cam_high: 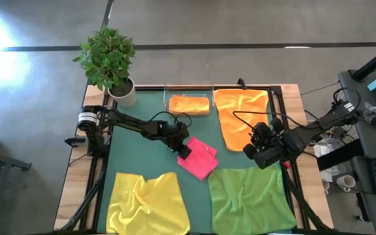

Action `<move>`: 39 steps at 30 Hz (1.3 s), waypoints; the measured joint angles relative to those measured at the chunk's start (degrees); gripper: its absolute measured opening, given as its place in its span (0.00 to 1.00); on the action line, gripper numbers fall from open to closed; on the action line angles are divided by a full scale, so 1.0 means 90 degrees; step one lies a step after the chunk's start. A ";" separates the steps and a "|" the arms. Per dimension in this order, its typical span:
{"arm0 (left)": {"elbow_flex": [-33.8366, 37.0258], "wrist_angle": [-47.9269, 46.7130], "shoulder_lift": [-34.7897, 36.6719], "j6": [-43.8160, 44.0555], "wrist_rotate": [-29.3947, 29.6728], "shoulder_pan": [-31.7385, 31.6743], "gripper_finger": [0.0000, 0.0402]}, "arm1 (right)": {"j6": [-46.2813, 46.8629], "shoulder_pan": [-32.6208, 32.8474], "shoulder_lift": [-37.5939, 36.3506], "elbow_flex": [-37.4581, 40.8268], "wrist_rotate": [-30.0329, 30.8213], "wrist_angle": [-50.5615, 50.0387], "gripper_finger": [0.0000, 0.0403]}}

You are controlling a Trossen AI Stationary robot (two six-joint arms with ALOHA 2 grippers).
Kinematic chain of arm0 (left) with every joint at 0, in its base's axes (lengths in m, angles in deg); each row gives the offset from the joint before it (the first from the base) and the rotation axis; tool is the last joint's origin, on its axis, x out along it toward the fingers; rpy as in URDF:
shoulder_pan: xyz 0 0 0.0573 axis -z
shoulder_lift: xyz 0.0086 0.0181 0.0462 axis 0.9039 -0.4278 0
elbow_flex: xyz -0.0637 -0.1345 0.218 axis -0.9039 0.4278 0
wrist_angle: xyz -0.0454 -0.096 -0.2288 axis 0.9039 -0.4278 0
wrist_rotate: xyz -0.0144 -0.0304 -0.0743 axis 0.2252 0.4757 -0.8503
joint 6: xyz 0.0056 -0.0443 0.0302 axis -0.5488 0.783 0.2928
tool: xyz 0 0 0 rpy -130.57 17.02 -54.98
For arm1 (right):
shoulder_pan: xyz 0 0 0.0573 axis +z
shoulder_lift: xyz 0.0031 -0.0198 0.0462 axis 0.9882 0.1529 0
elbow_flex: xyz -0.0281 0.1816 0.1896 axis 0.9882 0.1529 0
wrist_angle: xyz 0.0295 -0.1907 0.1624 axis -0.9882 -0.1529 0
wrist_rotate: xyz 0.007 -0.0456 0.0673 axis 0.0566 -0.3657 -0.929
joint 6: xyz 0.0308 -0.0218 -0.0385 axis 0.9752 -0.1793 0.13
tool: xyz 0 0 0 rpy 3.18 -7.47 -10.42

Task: Fold microfiber towels
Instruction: Fold the pink microfiber cloth

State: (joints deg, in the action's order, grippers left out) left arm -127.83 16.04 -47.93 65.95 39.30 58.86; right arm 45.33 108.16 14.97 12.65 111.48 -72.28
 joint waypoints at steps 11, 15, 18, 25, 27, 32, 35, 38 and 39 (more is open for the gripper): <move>-0.0001 0.0003 0.0011 -0.0128 -0.0013 0.0001 0.28 | 0.0000 0.0000 0.0000 0.0002 0.0000 0.0058 0.18; 0.0002 -0.0002 -0.0001 -0.0234 -0.0010 0.0001 0.19 | 0.0000 0.0000 0.0000 0.0002 0.0003 0.0088 0.19; 0.0002 0.0005 -0.0008 -0.0274 -0.0010 0.0014 0.11 | 0.0000 0.0000 0.0000 0.0002 0.0006 0.0094 0.19; 0.0004 0.0001 -0.0015 -0.0284 -0.0008 0.0023 0.01 | 0.0000 0.0000 0.0000 0.0002 0.0033 0.0102 0.17; 0.0004 -0.0002 0.0015 -0.0284 -0.0005 0.0023 0.01 | 0.0002 0.0000 0.0000 0.0002 0.0079 0.0104 0.18; -0.0032 0.0003 0.0066 -0.0286 0.0111 0.0030 0.00 | 0.0075 0.0000 0.0000 0.0005 0.0185 0.0105 0.19; -0.0037 0.0001 0.0123 -0.0287 0.0261 0.0033 0.00 | 0.0080 -0.0002 0.0000 0.0005 0.0185 0.0105 0.18; -0.0028 0.0002 0.0217 -0.0288 0.0430 0.0033 0.00 | 0.0089 0.0000 0.0000 0.0005 0.0185 0.0105 0.17; -0.0022 -0.0012 0.0262 -0.0286 0.0446 0.0033 0.00 | 0.0095 -0.0001 0.0000 0.0005 0.0185 0.0105 0.17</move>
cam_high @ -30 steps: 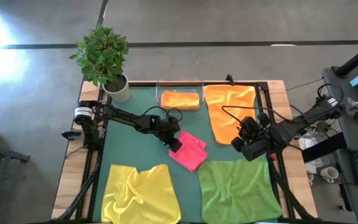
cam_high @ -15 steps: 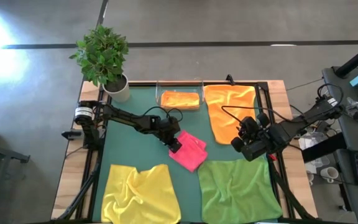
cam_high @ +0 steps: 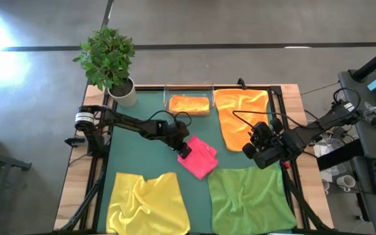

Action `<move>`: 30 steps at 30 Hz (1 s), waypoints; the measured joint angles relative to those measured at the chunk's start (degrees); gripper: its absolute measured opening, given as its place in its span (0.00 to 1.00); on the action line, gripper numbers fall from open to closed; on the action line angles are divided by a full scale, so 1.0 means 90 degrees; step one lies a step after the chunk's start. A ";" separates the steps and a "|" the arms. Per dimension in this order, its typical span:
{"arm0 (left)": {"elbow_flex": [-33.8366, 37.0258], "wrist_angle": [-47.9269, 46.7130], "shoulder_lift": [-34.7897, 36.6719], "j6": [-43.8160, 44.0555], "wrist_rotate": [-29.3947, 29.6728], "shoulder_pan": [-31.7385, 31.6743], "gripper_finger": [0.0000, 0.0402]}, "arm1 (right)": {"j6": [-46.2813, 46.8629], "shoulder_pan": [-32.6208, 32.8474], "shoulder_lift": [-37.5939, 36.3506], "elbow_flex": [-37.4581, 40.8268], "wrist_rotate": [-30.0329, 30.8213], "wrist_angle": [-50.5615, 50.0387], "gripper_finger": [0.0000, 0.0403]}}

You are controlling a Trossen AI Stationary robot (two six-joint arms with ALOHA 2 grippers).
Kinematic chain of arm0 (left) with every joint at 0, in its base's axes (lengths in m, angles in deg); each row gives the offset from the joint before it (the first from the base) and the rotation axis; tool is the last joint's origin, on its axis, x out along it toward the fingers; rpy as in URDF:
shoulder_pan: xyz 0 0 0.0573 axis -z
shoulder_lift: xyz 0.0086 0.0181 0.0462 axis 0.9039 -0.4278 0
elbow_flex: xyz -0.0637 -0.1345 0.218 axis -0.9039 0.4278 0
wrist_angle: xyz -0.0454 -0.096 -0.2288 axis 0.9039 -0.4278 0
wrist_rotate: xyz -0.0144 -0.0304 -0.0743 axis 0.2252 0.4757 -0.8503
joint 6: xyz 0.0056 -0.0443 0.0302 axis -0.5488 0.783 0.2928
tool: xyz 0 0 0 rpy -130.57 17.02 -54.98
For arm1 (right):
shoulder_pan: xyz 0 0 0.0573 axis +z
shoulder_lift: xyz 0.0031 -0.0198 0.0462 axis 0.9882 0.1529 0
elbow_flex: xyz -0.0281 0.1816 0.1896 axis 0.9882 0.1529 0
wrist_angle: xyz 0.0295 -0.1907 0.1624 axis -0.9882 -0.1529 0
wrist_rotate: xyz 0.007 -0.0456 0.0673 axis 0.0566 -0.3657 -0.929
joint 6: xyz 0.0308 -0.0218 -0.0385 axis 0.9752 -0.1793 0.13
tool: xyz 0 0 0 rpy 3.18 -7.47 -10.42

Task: Fold microfiber towels
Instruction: Fold the pink microfiber cloth

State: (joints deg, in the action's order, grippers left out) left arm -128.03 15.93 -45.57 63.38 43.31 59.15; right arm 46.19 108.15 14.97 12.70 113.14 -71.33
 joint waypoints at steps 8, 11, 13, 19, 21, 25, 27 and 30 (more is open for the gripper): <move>0.0016 -0.0075 0.0360 0.0039 0.0819 0.0002 0.00 | 0.0005 0.0001 0.0000 0.0005 -0.0002 -0.0001 0.18; 0.0015 -0.0259 0.0405 0.0179 0.1164 0.0002 0.00 | 0.0005 0.0001 0.0000 0.0012 -0.0005 -0.0002 0.19; 0.0030 -0.0378 0.0405 0.0222 0.1427 0.0002 0.00 | 0.0005 0.0001 0.0000 0.0012 -0.0007 -0.0002 0.18; 0.0075 -0.0381 0.0411 0.0522 0.1997 0.0002 0.00 | 0.0005 -0.0001 0.0002 0.0022 -0.0010 0.0000 0.17; 0.0075 -0.0376 0.0415 0.0641 0.2191 0.0002 0.00 | 0.0036 -0.0001 0.0002 0.0022 -0.0012 0.0029 0.17; 0.0072 -0.0368 0.0418 0.0886 0.2462 0.0002 0.00 | 0.0185 0.0001 0.0002 0.0024 -0.0078 0.0298 0.17; 0.0072 -0.0317 0.0420 0.0893 0.2490 0.0000 0.00 | 0.0161 0.0001 0.0002 0.0030 -0.0272 0.0591 0.17; 0.0065 -0.0317 0.0422 0.0891 0.2492 0.0002 0.00 | 0.0012 0.0001 0.0002 0.0135 -0.0510 0.1252 0.17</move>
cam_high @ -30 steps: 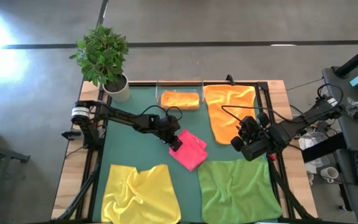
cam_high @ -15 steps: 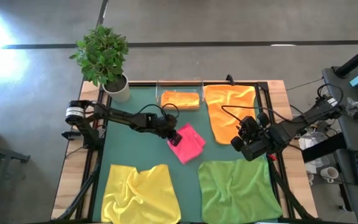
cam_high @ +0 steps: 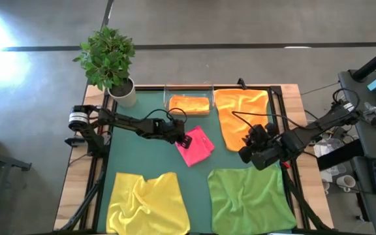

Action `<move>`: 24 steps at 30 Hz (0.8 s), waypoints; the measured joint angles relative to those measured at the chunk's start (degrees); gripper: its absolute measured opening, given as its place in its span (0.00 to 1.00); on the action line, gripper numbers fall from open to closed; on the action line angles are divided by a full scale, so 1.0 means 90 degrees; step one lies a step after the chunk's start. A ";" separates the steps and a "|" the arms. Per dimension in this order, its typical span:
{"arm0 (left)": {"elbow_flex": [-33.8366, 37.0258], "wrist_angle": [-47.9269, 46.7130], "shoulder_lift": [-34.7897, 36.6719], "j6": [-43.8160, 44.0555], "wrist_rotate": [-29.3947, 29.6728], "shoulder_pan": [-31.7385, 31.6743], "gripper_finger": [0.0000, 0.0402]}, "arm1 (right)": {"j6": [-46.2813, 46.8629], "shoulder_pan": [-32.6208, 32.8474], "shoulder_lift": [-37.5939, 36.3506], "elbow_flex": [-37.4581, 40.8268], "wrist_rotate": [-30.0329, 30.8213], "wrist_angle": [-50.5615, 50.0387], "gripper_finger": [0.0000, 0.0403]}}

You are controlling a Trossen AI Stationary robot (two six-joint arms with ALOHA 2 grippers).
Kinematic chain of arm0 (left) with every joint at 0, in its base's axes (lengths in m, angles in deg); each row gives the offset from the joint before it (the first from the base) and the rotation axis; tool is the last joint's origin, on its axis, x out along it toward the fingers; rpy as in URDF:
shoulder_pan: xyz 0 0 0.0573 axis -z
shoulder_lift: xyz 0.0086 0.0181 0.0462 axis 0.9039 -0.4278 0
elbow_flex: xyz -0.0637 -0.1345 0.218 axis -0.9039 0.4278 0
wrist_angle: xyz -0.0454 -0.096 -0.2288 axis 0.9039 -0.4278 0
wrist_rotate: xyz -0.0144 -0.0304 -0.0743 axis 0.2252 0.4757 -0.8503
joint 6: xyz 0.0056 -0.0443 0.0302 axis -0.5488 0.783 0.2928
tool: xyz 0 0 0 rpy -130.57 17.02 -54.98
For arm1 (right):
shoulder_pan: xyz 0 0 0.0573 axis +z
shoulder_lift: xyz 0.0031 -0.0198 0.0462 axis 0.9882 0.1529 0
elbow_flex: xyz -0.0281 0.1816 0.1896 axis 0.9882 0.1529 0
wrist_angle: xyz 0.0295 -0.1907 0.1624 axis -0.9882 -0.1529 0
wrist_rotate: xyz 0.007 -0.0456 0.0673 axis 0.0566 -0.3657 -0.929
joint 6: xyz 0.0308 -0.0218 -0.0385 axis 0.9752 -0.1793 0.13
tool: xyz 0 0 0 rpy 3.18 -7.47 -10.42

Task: Fold microfiber towels
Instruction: Fold the pink microfiber cloth

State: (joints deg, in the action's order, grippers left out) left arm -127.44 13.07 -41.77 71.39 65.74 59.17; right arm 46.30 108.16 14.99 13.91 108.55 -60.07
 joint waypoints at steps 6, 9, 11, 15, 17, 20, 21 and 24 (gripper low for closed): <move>-0.0012 -0.0002 0.0000 -0.0049 -0.0002 0.0000 0.00 | 0.0139 0.0000 0.0000 0.0493 -0.0197 0.0880 0.25; -0.0011 -0.0002 0.0000 -0.0102 -0.0002 0.0000 0.00 | 0.0729 0.0000 0.0000 0.0817 -0.0267 0.0964 0.30; -0.0010 0.0000 0.0000 -0.0238 0.0003 0.0000 0.00 | 0.1092 -0.0011 -0.0006 0.1042 -0.0364 0.1285 0.32; -0.0011 0.0000 0.0000 -0.0378 0.0014 0.0000 0.00 | 0.1483 -0.0091 -0.0007 0.1592 -0.0408 0.2839 0.34; -0.0028 0.0003 0.0000 -0.0434 0.0018 0.0000 0.00 | 0.1605 -0.0200 0.0011 0.1903 -0.0411 0.3839 0.35; -0.0029 0.0031 0.0000 -0.0571 0.0024 0.0000 0.00 | 0.1610 -0.0413 0.0108 0.2374 -0.0404 0.5401 0.34; -0.0029 0.0030 0.0000 -0.0574 0.0027 0.0000 0.00 | 0.1601 -0.0484 0.0150 0.2518 -0.0406 0.5831 0.34; -0.0029 0.0092 0.0000 -0.0835 0.0027 0.0000 0.00 | 0.1671 -0.0672 0.0380 0.2826 -0.0408 0.6850 0.34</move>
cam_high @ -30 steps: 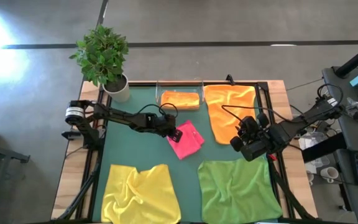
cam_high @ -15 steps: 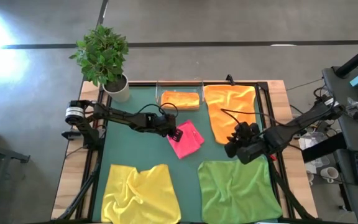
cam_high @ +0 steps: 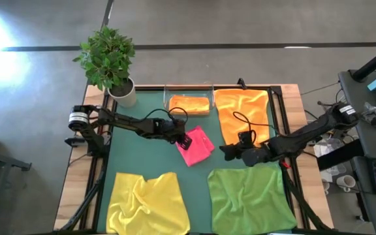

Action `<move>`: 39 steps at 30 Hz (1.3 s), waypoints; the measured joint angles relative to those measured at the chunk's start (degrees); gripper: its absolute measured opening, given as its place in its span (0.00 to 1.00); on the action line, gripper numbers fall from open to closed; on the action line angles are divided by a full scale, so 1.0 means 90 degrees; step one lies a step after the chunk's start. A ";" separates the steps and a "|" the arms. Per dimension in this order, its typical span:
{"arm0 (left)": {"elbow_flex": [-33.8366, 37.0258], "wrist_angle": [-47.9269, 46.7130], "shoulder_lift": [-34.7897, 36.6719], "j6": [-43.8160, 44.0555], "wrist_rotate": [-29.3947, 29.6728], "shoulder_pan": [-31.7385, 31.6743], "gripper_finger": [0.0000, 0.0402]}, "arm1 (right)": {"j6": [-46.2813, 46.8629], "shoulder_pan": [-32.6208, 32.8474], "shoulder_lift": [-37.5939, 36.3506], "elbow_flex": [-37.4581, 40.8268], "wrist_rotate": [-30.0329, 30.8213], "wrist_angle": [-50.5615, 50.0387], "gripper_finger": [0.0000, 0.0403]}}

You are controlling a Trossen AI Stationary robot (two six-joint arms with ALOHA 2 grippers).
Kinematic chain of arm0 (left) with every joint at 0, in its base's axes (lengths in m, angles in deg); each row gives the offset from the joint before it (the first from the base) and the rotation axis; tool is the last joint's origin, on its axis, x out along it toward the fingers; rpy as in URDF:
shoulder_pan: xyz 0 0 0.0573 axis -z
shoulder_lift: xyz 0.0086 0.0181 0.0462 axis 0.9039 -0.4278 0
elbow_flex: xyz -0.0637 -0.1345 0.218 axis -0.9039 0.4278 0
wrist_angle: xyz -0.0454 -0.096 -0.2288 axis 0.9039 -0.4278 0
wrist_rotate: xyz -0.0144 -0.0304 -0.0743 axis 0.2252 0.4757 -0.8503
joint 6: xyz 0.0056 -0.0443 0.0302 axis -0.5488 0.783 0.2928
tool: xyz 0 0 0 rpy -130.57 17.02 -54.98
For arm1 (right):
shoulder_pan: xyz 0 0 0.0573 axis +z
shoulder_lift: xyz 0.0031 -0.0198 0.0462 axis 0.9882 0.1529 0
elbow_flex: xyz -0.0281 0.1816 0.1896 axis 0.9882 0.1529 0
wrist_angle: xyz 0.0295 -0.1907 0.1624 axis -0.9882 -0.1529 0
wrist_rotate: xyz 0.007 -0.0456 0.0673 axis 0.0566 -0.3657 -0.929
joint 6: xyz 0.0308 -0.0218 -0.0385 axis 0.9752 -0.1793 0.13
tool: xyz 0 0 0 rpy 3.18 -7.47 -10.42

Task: Fold microfiber towels
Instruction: Fold the pink microfiber cloth

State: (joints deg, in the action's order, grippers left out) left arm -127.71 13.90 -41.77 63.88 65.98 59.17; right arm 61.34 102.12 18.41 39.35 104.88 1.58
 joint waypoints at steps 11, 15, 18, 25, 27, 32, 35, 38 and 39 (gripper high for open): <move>0.0000 0.0084 0.0000 -0.0233 0.0000 0.0000 0.00 | 0.1153 -0.0164 0.1396 0.0158 -0.0497 0.1152 0.35; 0.0000 0.0088 0.0000 -0.0256 -0.0002 0.0000 0.00 | 0.1483 -0.0164 0.1945 0.0157 -0.0510 0.1734 0.35; 0.0000 0.0093 0.0000 -0.0364 -0.0002 0.0000 0.00 | 0.1712 -0.0164 0.2345 0.0150 -0.0505 0.2152 0.35; -0.0002 0.0110 0.0000 -0.0358 -0.0029 0.0000 0.00 | 0.1837 -0.0230 0.2973 -0.0172 -0.0493 0.2242 0.35; -0.0001 0.0099 0.0000 -0.0353 -0.0032 0.0000 0.00 | 0.1692 -0.0271 0.3067 -0.0279 -0.0512 0.2223 0.35; 0.0000 0.0090 0.0000 -0.0348 -0.0051 0.0000 0.00 | 0.1503 -0.0411 0.3168 -0.0476 -0.0526 0.2182 0.35; 0.0000 0.0092 0.0000 -0.0348 -0.0053 0.0000 0.00 | 0.1415 -0.0521 0.3188 -0.0494 -0.0487 0.2153 0.35; 0.0000 0.0093 0.0000 -0.0348 -0.0053 0.0000 0.00 | 0.1367 -0.0636 0.3210 -0.0489 -0.0507 0.2170 0.35; 0.0000 0.0095 0.0000 -0.0348 -0.0054 0.0000 0.00 | 0.1336 -0.0678 0.3210 -0.0489 -0.0575 0.2184 0.35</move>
State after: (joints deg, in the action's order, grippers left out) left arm -127.71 14.76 -41.77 60.75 65.49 59.17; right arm 73.37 96.02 47.29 34.95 99.71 21.24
